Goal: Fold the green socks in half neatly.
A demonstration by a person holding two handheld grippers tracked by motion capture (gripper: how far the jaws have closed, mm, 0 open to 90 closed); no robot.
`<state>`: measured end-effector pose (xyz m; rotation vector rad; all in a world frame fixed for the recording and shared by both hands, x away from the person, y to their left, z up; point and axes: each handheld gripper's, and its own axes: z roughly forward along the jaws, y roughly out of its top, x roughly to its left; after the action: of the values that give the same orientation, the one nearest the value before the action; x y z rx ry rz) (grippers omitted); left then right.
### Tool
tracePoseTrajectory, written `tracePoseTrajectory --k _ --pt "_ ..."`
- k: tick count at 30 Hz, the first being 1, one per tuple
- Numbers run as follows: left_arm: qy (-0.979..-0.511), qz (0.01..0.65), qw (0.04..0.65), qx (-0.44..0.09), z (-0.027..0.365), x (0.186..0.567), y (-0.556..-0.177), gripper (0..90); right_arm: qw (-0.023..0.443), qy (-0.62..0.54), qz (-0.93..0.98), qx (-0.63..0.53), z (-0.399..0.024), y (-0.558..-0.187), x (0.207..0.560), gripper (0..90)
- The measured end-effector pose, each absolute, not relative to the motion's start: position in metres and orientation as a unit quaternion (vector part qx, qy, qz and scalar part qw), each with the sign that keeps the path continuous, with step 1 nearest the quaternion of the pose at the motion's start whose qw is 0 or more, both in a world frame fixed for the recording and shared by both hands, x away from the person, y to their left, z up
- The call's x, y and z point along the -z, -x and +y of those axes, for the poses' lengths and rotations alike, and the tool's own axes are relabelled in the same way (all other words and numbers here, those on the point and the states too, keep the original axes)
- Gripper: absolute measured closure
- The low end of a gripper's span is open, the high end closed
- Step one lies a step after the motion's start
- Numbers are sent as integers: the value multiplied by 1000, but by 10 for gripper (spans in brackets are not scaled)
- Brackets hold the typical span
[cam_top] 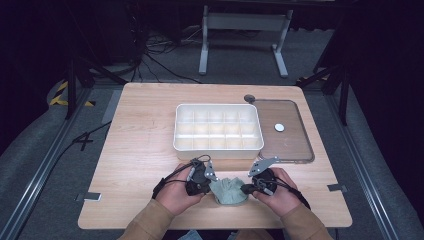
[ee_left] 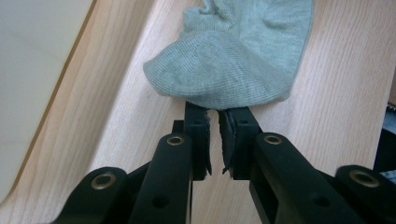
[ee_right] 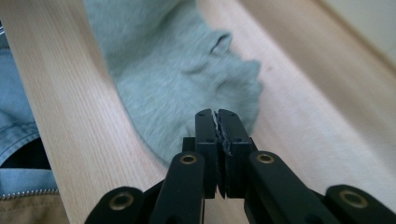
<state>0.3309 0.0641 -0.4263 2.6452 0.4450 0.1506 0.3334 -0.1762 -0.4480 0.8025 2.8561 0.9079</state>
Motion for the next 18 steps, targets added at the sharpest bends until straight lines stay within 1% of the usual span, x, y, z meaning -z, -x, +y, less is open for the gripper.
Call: tracePoseTrajectory --k 10,18 --pt "-965 117 227 -64 45 427 -326 785 23 -256 921 -293 -173 -331 454 890" --pt "-967 98 228 -59 29 430 -324 768 27 -254 921 -294 -174 -330 454 889"
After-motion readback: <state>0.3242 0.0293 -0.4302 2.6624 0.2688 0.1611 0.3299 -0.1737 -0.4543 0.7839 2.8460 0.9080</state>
